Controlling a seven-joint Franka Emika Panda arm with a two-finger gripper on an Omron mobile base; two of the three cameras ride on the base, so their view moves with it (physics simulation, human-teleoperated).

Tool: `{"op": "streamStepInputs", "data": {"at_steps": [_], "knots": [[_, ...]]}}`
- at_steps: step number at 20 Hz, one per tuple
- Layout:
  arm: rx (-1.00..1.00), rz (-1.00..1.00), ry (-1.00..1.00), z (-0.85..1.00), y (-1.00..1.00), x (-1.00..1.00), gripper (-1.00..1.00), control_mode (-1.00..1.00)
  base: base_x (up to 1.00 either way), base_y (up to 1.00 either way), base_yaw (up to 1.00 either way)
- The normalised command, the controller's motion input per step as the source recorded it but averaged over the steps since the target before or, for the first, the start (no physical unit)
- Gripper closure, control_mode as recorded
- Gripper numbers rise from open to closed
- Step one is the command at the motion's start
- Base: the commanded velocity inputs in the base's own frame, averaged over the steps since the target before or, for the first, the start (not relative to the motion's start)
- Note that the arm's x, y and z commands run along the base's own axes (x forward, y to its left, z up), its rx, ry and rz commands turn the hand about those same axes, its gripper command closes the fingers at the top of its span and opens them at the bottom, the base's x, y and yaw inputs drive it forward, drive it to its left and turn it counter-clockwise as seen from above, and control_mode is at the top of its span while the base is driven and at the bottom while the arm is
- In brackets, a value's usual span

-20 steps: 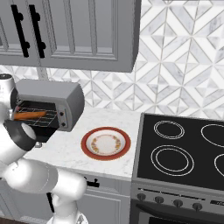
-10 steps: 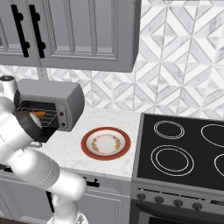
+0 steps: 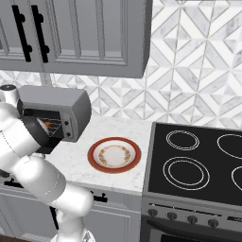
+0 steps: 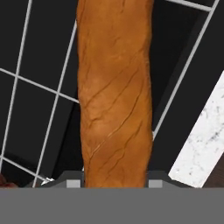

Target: Pick up the kebab skewer and baguette bread, and place them inside the toaster oven. Close the toaster oven door and start by setting the timer.

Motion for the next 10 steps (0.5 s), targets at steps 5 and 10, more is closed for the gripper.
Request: {"op": "streamStepInputs", "data": {"at_steps": [5,10], "knots": [[0.0,0.0,-0.01,0.0,0.0,0.13,1.0,-1.0,0.0,0.0,0.0],[0.0,0.0,0.0,0.0,0.0,0.12,1.0,-1.0,0.0,0.0,0.0]]}}
